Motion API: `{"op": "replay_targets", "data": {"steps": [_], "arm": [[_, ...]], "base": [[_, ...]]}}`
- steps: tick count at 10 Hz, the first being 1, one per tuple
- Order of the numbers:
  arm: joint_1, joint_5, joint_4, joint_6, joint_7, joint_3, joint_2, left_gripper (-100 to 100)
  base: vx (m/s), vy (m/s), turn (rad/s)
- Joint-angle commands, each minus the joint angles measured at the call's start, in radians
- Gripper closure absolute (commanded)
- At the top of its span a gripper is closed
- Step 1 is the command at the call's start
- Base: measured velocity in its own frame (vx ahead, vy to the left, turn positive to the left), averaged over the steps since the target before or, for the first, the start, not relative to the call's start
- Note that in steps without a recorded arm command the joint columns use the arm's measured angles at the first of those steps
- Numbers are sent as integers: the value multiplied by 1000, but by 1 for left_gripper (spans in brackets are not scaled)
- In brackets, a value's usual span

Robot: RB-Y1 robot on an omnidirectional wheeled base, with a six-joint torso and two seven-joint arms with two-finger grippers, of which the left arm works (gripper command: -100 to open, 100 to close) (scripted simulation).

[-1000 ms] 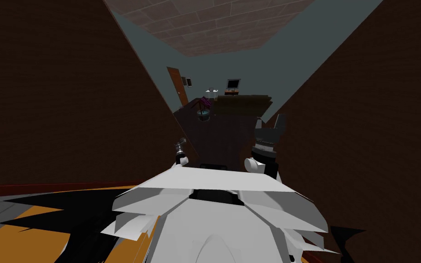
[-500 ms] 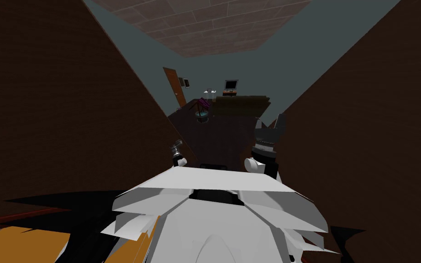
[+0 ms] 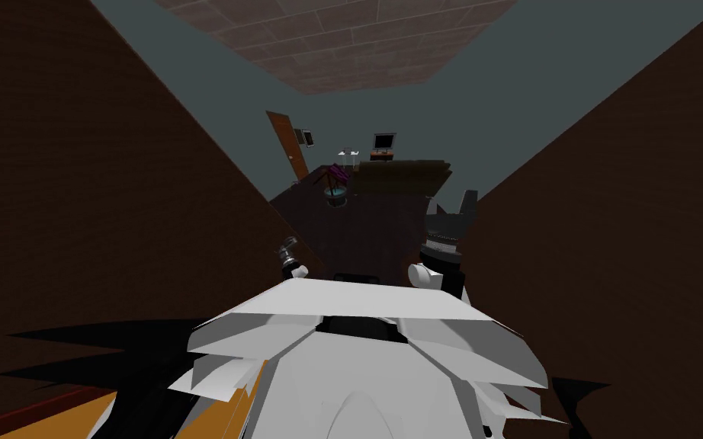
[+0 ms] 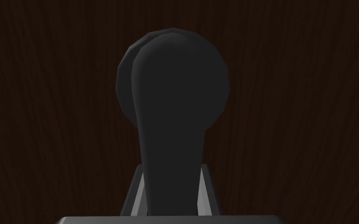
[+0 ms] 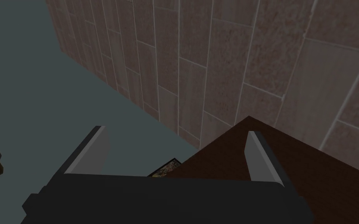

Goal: Push the door open

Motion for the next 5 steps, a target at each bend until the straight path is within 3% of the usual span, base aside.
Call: {"op": "replay_targets", "data": {"steps": [1, 5], "arm": [[18, 33, -28, 6, -26, 30, -5, 100], [44, 89, -57, 9, -64, 80, -9, 100]], "base": [[161, 55, -87], [208, 53, -40]]}}
